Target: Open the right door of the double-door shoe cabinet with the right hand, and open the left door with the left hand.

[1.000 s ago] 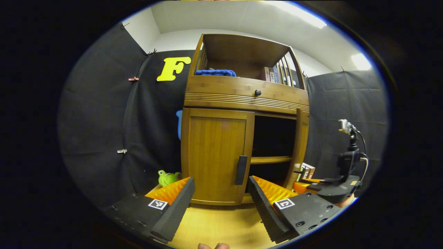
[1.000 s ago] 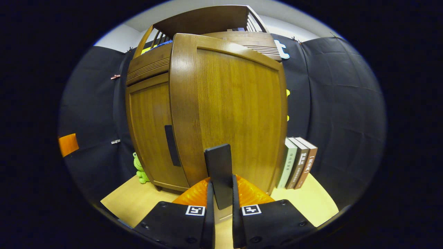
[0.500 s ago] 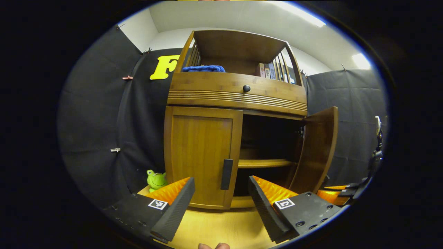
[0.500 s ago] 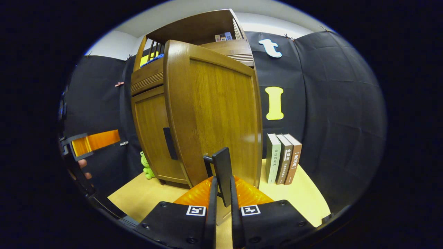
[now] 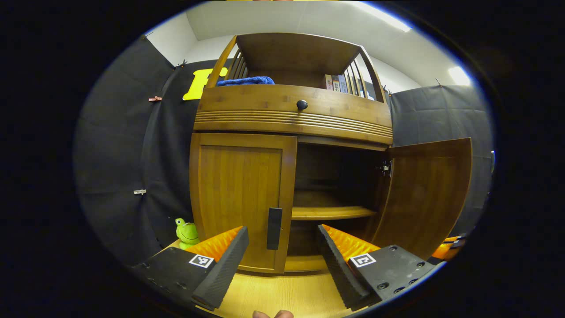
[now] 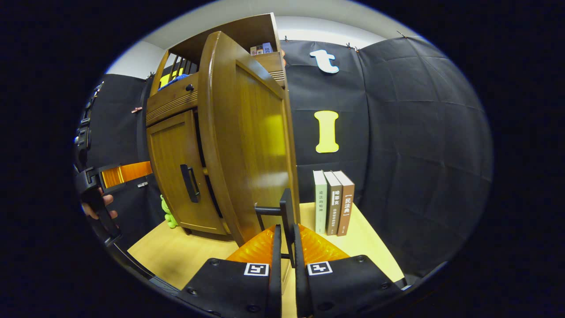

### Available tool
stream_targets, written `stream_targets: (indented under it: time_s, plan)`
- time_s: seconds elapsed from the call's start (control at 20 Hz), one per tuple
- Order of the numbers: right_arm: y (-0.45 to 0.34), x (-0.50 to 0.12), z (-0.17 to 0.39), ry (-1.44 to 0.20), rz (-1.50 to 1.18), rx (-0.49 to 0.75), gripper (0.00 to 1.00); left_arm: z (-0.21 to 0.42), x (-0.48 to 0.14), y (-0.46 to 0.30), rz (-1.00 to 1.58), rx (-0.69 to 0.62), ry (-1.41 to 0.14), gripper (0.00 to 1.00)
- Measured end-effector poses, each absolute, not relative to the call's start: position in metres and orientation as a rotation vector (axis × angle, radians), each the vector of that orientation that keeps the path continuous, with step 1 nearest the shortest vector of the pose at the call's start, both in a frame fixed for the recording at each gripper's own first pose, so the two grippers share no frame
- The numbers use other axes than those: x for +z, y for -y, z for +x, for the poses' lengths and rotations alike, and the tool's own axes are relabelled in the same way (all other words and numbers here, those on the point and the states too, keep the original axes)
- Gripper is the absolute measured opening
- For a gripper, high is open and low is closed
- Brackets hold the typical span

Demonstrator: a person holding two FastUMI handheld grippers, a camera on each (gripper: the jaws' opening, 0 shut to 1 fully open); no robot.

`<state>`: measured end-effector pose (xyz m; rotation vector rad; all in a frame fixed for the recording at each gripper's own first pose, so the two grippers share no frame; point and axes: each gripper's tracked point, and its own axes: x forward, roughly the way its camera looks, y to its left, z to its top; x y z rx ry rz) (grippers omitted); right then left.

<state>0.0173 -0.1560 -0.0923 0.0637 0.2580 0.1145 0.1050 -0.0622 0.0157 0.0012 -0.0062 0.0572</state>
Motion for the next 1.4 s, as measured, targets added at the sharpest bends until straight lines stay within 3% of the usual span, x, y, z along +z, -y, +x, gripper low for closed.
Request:
stream_targets:
  time_s: [0.65, 0.7, 0.95, 1.05, 1.1, 1.4]
  plan:
    - [0.217, -0.059, 0.012, -0.174, -0.022, -0.019, 0.18, 0.182, -0.008, 0.055, 0.044, 0.084, -0.022, 0.95]
    - [0.224, -0.053, 0.007, -0.162, -0.025, -0.047, 0.26, 0.187, -0.009, 0.053, 0.042, 0.087, -0.022, 0.95]
    - [0.244, -0.028, -0.003, -0.087, 0.074, -0.115, 1.0, 0.205, -0.019, 0.042, 0.061, 0.087, -0.018, 0.87]
    - [0.25, -0.023, -0.01, -0.078, 0.089, -0.138, 0.92, 0.22, -0.022, 0.036, 0.069, 0.085, -0.014, 0.82]
    - [0.249, -0.022, -0.013, -0.084, 0.09, -0.141, 0.97, 0.227, -0.024, 0.032, 0.07, 0.092, -0.02, 0.79]
    - [0.249, -0.001, -0.021, -0.018, 0.049, -0.153, 0.97, 0.26, -0.053, 0.024, 0.061, 0.098, -0.097, 0.52]
